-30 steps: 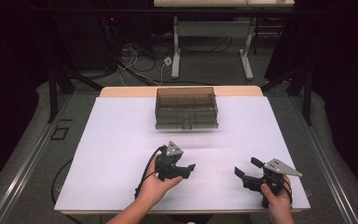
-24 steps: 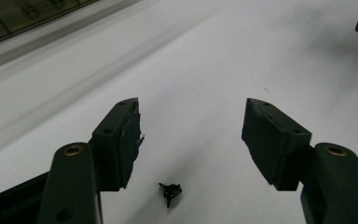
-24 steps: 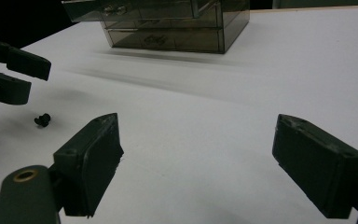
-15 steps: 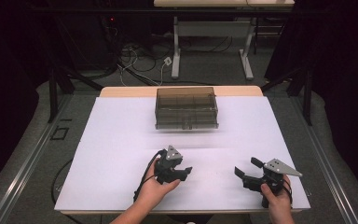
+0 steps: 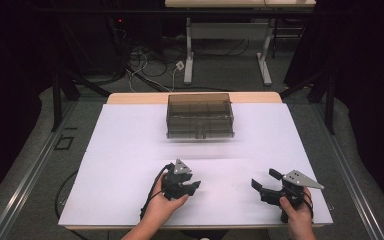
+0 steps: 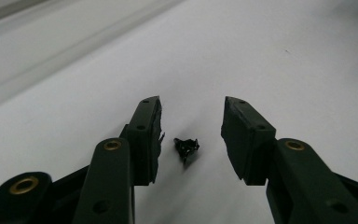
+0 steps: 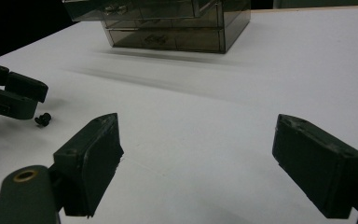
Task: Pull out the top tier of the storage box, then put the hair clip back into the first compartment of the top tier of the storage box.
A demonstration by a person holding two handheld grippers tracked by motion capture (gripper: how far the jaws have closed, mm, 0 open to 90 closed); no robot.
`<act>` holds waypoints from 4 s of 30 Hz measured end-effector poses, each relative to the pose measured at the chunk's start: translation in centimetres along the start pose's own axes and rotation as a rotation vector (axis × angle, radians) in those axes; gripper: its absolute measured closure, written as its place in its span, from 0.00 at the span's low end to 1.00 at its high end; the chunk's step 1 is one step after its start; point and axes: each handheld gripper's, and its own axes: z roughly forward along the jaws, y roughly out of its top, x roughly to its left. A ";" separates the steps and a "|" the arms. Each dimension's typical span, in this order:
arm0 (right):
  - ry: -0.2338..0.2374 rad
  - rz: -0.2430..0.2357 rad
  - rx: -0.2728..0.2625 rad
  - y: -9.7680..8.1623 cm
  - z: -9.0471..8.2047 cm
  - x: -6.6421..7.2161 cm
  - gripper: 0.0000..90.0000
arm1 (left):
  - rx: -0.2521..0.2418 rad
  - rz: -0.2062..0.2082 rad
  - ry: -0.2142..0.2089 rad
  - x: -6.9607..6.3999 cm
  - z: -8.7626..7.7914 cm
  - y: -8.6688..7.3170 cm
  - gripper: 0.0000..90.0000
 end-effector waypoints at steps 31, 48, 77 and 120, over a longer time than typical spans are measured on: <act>0.002 0.003 0.005 -0.1 0.1 0.0 0.16 | 0.067 -0.190 0.007 -0.1 0.7 -0.7 0.88; 0.005 0.005 0.005 -0.1 0.1 0.0 0.17 | 0.067 -0.216 0.012 0.1 0.6 -0.6 0.88; -0.002 0.004 -0.002 -0.2 0.2 0.1 0.16 | 0.007 -0.247 0.028 1.3 -1.1 1.2 0.88; 0.015 -0.013 0.002 0.3 0.5 0.3 0.17 | -0.062 -0.308 0.054 4.3 -3.7 4.7 0.88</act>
